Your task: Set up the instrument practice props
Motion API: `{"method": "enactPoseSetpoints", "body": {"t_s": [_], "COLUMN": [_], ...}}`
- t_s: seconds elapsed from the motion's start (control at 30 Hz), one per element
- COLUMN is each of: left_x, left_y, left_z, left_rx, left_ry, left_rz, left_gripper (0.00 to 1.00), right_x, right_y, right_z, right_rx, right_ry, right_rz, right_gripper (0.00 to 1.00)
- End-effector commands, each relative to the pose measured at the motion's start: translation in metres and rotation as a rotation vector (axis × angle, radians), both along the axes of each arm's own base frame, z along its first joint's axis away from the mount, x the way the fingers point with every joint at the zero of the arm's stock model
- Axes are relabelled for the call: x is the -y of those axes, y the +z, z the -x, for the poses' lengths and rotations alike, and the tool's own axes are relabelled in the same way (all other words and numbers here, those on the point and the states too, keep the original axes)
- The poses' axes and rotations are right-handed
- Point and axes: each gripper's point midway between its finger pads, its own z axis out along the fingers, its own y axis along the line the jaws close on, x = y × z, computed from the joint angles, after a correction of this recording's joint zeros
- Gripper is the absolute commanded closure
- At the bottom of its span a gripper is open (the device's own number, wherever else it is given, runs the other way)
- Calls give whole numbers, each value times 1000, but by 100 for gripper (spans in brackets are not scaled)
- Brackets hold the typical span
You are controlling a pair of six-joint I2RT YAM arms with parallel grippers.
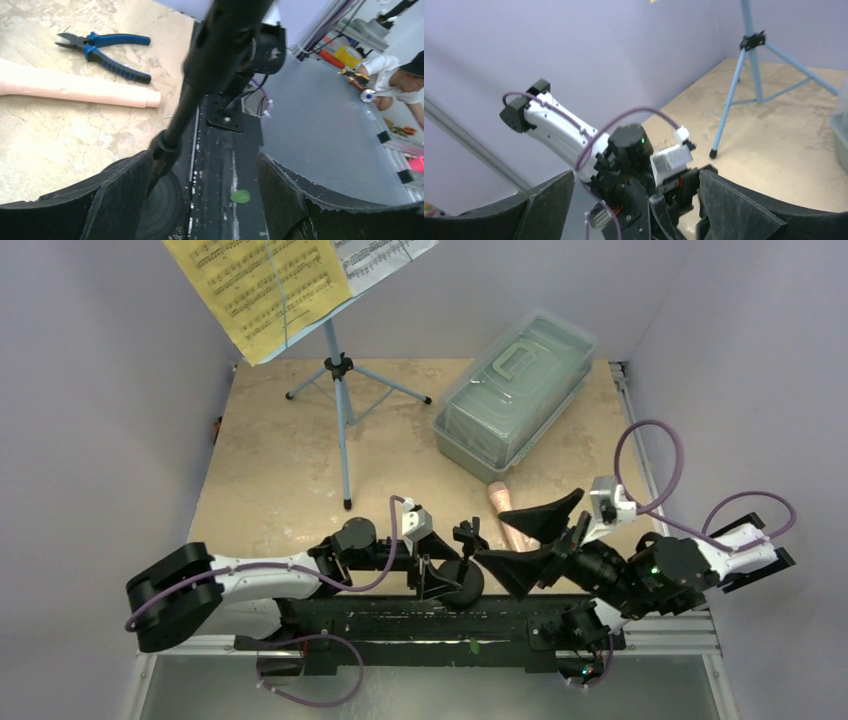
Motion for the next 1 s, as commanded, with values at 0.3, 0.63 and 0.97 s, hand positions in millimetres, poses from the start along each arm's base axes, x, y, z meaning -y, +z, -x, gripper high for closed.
{"method": "enactPoseSetpoints", "body": {"t_s": [0.3,0.63,0.97], "left_x": [51,-43,-123], "left_y": [41,54,38], "left_z": [-57,-134,-149], "left_rx": [159,329,267], "left_ry": [256,848,1175], "left_rz": [226,-34,-86], "left_gripper": [62,100,100], "right_x": [54,58,13], "right_y": [3,-20,-69], "right_z": [-48,-65,-121], "right_rx": [20,88,48], "right_ry": [-259,-448,-527], "right_rz": [-61,41,230], "right_gripper": [1,1,1]}}
